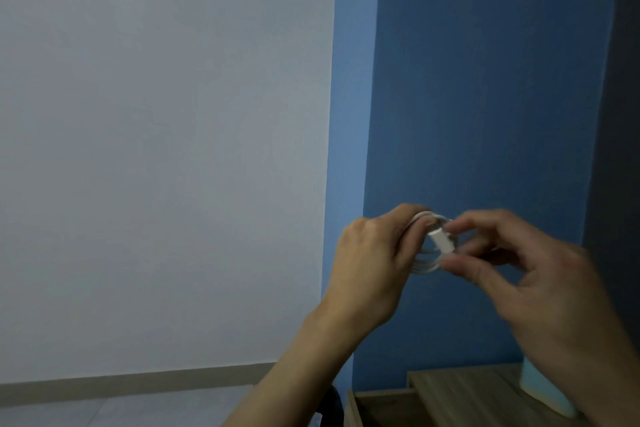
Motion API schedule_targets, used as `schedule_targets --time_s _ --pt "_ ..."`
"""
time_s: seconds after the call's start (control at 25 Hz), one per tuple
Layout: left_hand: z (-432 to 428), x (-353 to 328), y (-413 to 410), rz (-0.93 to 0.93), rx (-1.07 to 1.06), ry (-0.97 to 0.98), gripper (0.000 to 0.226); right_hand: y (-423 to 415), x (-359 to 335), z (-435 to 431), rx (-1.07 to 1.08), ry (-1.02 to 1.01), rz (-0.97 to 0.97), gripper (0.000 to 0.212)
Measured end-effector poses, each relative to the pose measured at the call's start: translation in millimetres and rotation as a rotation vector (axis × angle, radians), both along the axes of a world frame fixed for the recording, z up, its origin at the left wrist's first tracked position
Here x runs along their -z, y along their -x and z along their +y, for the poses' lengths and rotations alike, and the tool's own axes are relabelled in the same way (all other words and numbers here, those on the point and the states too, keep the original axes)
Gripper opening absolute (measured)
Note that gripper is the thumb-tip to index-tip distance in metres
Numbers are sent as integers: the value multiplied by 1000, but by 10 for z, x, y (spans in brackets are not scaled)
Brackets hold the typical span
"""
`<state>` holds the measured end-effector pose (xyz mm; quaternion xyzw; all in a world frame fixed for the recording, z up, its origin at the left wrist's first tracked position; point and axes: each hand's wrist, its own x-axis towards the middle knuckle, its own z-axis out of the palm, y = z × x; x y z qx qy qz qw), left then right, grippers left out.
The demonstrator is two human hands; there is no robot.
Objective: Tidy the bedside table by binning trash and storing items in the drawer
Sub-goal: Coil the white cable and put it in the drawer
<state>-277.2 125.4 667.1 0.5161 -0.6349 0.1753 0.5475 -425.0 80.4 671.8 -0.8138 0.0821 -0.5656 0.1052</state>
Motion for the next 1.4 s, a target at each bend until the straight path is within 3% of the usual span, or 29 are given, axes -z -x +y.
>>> schedule_targets --time_s 0.24,0.44,0.56,0.64,0.76,0.96,1.04,1.16,1.24,1.32,1.4 --pt "59 -37 -13 234 289 -65 37 -46 20 42 367 345 13 18" --pt "90 -54 28 13 124 -106 30 -30 -31 93 444 375 36 9" --pt "82 -23 52 -67 55 -106 32 -38 -59 68 471 408 72 15" --pt "74 -9 48 -71 47 -78 33 -65 -56 68 473 378 126 26" --pt "76 -12 23 74 166 -40 28 -77 -13 102 489 280 277 28" --pt "71 8 36 104 178 -43 28 -15 -27 91 257 120 550 22" --pt "63 4 51 155 207 -48 29 -26 0 121 140 48 394 16" --pt "48 -12 29 225 221 -68 27 -45 129 139 -85 -262 53 62" --pt "32 -7 -22 252 186 -66 27 -27 270 108 -99 -296 -21 78" --pt "22 28 -73 275 174 -55 26 21 379 78 -1 -190 2 67" --pt "23 68 -73 289 181 -52 26 59 401 85 138 -33 16 38"
